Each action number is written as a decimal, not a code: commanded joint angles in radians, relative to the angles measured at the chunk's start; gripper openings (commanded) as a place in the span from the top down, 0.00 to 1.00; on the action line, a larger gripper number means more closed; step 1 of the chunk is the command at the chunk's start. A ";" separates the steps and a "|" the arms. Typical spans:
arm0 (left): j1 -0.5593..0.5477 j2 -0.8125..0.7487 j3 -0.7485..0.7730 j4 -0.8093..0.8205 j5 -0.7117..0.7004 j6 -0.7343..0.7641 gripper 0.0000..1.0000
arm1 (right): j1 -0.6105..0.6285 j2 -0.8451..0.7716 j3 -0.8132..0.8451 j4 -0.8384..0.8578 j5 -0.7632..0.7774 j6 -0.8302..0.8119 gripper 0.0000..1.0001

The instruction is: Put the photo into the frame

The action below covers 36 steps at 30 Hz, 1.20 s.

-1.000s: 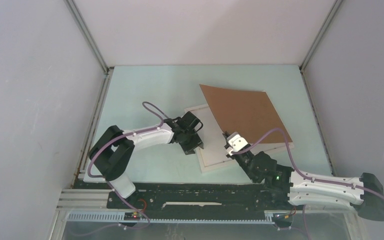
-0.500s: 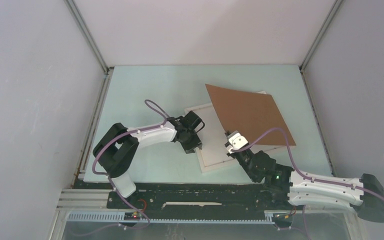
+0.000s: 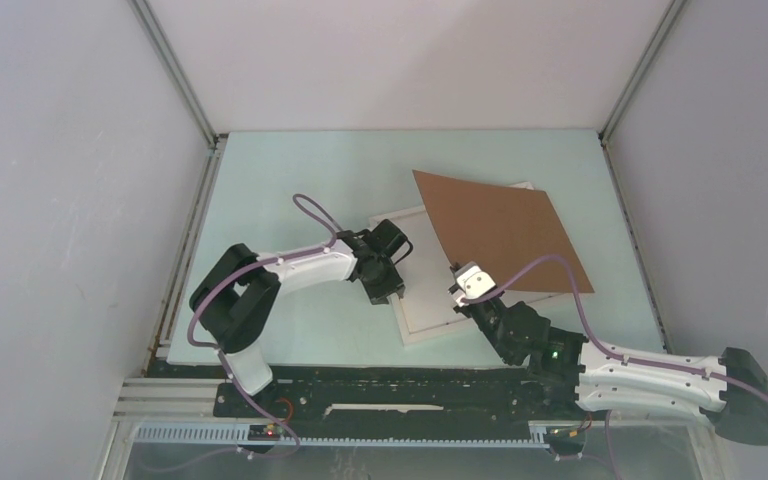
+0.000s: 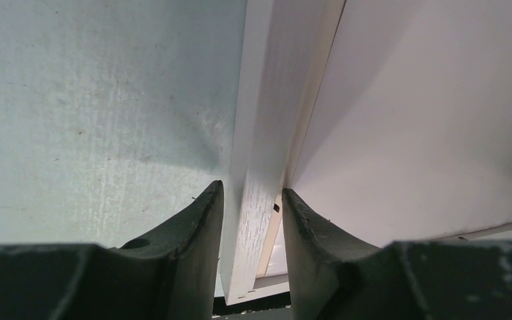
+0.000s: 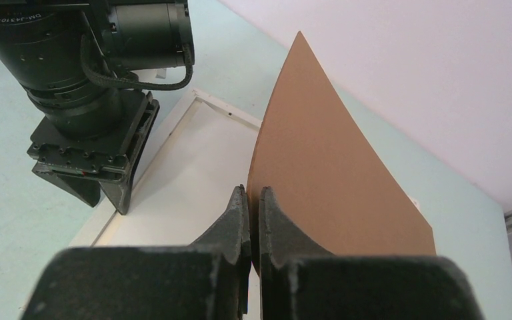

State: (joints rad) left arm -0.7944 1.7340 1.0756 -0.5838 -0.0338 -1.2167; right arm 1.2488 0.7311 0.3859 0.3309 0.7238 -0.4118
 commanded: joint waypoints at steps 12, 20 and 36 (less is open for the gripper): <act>-0.029 -0.099 -0.050 0.090 -0.054 0.072 0.97 | -0.009 -0.008 0.002 0.065 -0.019 0.173 1.00; -0.031 -0.171 -0.139 0.147 -0.096 0.074 0.10 | -0.012 -0.015 0.002 0.060 -0.022 0.187 1.00; -0.054 -0.031 -0.002 0.015 -0.130 0.057 0.57 | -0.014 -0.041 0.002 0.034 -0.025 0.193 1.00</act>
State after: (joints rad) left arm -0.8433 1.6791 1.0012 -0.5079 -0.1074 -1.1679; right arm 1.2366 0.7101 0.3859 0.3138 0.7235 -0.3935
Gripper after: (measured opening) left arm 0.443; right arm 0.017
